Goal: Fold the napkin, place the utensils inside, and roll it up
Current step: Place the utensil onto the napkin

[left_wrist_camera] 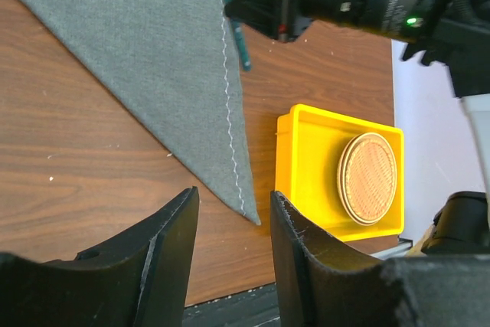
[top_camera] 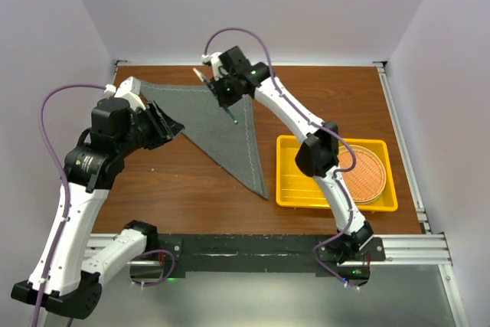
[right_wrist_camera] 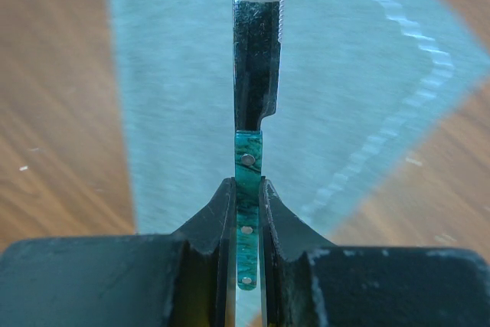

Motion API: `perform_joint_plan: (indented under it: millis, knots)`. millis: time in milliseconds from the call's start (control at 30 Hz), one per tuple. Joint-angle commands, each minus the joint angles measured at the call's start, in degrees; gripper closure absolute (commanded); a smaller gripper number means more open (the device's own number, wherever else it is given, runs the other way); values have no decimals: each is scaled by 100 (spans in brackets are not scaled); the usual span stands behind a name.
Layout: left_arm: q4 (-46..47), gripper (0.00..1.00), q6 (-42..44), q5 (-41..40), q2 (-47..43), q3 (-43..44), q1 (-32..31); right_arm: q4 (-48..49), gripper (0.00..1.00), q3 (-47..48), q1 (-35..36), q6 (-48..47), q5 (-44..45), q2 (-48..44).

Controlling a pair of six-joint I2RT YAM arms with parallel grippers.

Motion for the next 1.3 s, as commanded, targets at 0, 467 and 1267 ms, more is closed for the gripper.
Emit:
perform_joint_plan:
  millis: [0, 467, 1267]
  knots:
    - [-315, 53, -76, -142, -152, 171, 2, 124, 100, 175, 408, 100, -195, 353]
    - [-280, 53, 144, -46, -73, 215, 2, 449, 100, 588, 944, 91, -169, 1170]
    - [-342, 52, 698, -257, 323, 663, 2, 1179, 99, 632, 988, 179, -248, 1689]
